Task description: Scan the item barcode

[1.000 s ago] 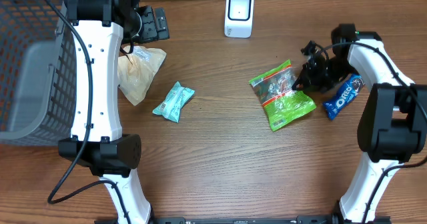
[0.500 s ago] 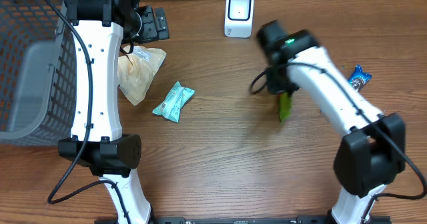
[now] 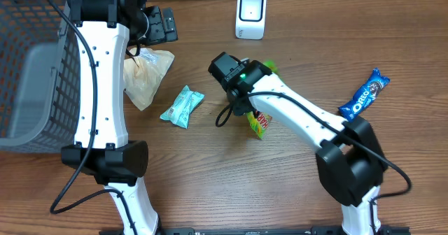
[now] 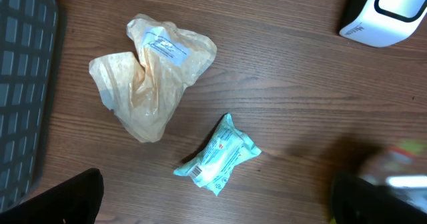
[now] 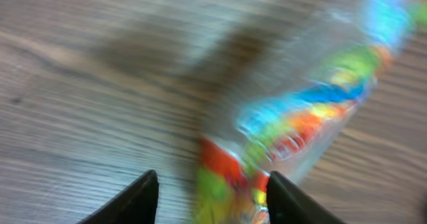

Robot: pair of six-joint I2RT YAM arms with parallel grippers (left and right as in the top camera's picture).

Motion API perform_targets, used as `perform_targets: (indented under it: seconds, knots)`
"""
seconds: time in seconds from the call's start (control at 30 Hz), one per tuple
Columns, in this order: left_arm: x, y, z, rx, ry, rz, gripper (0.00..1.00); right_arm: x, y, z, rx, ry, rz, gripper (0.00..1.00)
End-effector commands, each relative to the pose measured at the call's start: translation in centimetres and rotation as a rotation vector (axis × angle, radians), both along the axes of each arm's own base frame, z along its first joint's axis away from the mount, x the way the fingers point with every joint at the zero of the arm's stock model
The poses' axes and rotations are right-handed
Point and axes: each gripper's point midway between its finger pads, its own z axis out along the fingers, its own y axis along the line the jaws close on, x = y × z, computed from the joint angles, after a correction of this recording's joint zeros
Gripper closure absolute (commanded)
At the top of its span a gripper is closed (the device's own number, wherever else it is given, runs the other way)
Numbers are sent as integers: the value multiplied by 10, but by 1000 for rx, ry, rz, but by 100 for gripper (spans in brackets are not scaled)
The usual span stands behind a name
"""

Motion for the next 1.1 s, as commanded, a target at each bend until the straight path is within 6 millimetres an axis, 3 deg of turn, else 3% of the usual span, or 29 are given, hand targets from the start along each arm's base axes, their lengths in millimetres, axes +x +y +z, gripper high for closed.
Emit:
perform_targets:
  seconds: [0.0,0.17,0.3,0.37,0.43,0.57,0.67,0.87,1.07]
  knots:
    - [-3,0,5,-1,-10,-5,0,-5,31,-7,143,77,69,36]
    - [-3,0,5,-1,-10,-5,0,3,49,19,235,45,86,23]
    - [-3,0,5,-1,-10,-5,0,16,57,65,292,-23,73,10]
    - [-3,0,5,-1,-10,-5,0,25,47,87,320,-41,-24,9]
    - [-3,0,5,-1,-10,-5,0,29,30,88,332,-29,-166,10]
    - [-3,0,5,-1,-10,-5,0,32,-8,63,307,33,-431,10]
    - [-3,0,5,-1,-10,-5,0,34,-25,34,281,65,-506,9]
    - [-3,0,5,-1,-10,-5,0,25,-24,-24,334,135,-538,9]
    - [-3,0,5,-1,-10,-5,0,18,-30,-54,350,138,-634,13]
